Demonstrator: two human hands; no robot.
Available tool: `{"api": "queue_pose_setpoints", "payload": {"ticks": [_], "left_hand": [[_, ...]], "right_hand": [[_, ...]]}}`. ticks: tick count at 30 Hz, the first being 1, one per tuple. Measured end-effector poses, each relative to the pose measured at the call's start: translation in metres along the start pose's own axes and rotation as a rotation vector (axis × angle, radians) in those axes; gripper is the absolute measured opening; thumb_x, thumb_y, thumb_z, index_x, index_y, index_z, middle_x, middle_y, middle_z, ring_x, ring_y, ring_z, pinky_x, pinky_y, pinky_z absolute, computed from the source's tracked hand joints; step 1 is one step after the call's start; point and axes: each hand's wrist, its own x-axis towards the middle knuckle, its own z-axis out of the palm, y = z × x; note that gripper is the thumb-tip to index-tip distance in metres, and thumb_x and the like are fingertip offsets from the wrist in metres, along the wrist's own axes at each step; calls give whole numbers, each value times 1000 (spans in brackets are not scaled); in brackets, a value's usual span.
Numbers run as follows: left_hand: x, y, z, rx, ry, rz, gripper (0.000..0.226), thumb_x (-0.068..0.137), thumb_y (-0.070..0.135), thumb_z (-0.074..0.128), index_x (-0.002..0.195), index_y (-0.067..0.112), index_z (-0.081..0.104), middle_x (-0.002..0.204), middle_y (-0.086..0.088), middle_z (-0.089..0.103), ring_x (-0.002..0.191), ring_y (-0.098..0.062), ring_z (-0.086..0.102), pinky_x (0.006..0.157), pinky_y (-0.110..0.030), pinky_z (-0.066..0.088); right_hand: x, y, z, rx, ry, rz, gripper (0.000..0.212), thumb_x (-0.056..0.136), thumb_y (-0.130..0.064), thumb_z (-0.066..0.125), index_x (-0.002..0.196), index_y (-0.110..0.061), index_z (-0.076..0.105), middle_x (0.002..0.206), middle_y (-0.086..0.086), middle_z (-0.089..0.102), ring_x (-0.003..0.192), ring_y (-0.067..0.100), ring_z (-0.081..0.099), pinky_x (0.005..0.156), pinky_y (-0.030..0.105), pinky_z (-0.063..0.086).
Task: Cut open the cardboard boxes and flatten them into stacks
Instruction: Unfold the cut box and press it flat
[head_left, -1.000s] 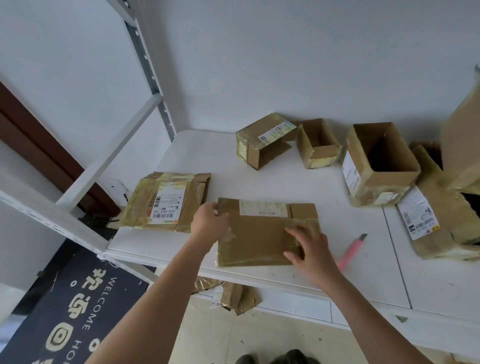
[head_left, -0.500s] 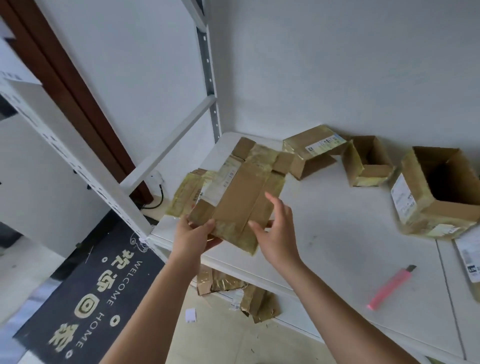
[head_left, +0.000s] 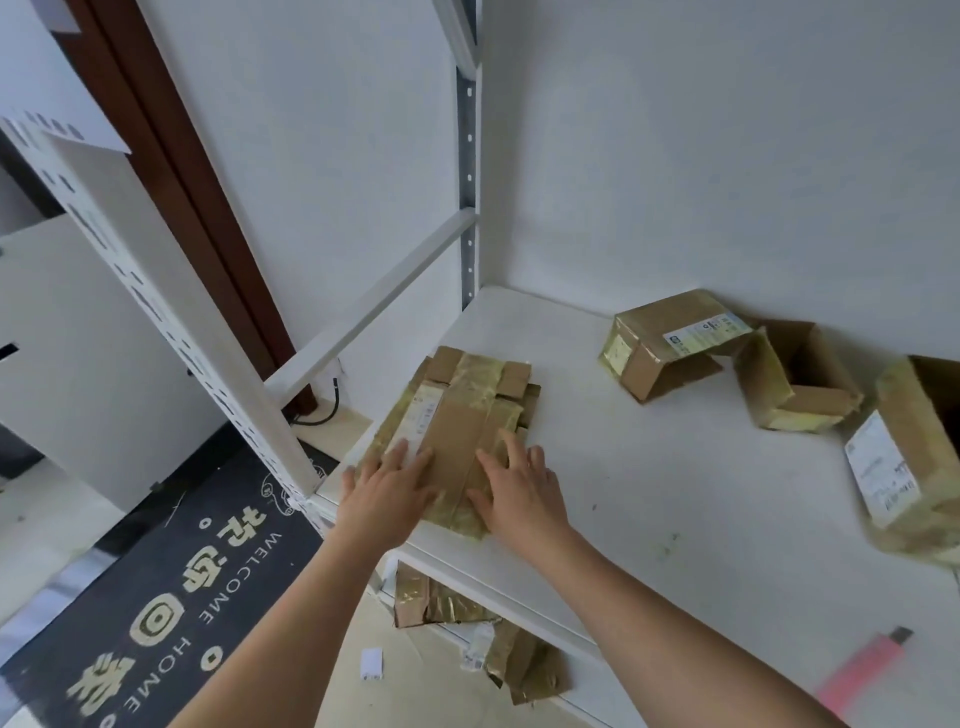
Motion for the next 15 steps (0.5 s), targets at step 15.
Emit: {"api": "queue_pose_setpoints", "payload": {"ticks": [15], "left_hand": [[14, 76, -45, 203, 273, 178, 29, 99, 14, 39, 124, 18, 52, 121, -4, 53, 113, -24, 53, 89, -36, 46]], "right_hand": [[-16, 74, -72, -286, 106, 14, 50, 102, -37, 41, 149, -25, 29, 155, 8, 26, 141, 30, 26, 120, 47, 13]]}}
